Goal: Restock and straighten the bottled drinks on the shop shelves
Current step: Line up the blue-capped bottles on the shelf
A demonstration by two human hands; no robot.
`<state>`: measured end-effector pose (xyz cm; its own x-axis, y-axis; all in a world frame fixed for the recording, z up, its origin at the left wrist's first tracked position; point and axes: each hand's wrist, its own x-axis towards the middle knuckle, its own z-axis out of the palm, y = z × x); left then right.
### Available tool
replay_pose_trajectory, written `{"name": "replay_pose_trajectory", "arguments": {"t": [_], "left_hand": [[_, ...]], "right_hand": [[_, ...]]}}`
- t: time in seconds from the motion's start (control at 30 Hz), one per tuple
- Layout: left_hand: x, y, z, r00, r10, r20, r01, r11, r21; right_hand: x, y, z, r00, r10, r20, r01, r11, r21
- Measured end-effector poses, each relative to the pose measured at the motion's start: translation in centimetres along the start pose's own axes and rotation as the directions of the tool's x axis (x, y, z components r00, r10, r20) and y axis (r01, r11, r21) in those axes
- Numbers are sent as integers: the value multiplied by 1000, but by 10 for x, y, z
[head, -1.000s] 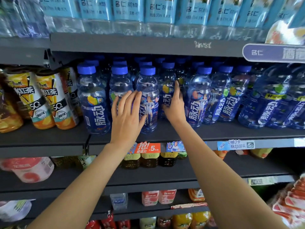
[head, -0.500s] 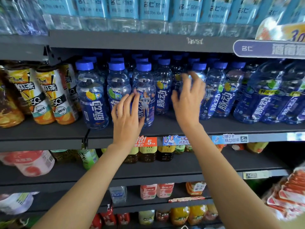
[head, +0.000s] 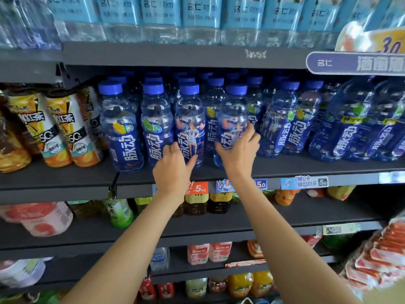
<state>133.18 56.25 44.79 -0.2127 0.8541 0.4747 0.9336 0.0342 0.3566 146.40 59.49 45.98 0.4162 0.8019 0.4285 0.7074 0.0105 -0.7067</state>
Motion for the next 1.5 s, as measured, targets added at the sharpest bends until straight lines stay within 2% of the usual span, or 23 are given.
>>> {"name": "replay_pose_trajectory", "arguments": {"t": [0.13, 0.3, 0.5, 0.57, 0.63, 0.73, 0.8, 0.87, 0.9, 0.97, 1.1, 1.27, 1.37, 1.5], "left_hand": [[15, 1, -12, 996, 39, 74, -48, 992, 120], [24, -1, -16, 993, 25, 116, -36, 994, 101], [27, -2, -8, 995, 46, 83, -51, 997, 58], [26, -3, -8, 995, 61, 79, -65, 996, 53], [26, -4, -10, 995, 69, 72, -73, 996, 49], [17, -6, -9, 994, 101, -46, -100, 995, 27], [5, -1, -3, 941, 244, -236, -268, 960, -76], [-2, 18, 3, 855, 349, -383, -426, 894, -136], [0, 32, 6, 831, 365, -420, -451, 884, -124], [10, 59, 9, 818, 357, -451, -421, 906, -48], [30, 73, 12, 841, 316, -440, -302, 948, 104], [33, 64, 17, 844, 367, -391, -274, 922, 274], [33, 65, 17, 834, 368, -411, -269, 922, 279], [31, 65, 22, 835, 346, -428, -251, 931, 263]], "right_hand": [[-5, -16, 8, 996, -21, 81, 23, 999, -26], [-6, -6, -3, 971, 1, 238, -12, 999, 47], [-10, -15, 3, 983, 2, 181, 4, 999, -36], [-6, -8, 0, 974, -22, 224, 23, 1000, 0], [3, 3, -10, 965, -52, 259, 24, 994, 110], [23, 20, -31, 995, -25, 95, 4, 977, 214], [41, 28, -39, 1000, -15, 2, 14, 993, 118], [57, 28, -37, 997, -45, 57, 48, 997, -63], [64, 26, -35, 992, -53, 116, 70, 986, -150], [74, 23, -28, 981, -30, 193, 78, 966, -246], [94, 24, -14, 988, -26, 155, 75, 943, -323], [96, 32, -14, 989, -41, 142, 71, 974, -216], [92, 34, -16, 991, -39, 131, 57, 989, -134], [82, 34, -15, 988, -69, 138, 84, 991, -106]]}}
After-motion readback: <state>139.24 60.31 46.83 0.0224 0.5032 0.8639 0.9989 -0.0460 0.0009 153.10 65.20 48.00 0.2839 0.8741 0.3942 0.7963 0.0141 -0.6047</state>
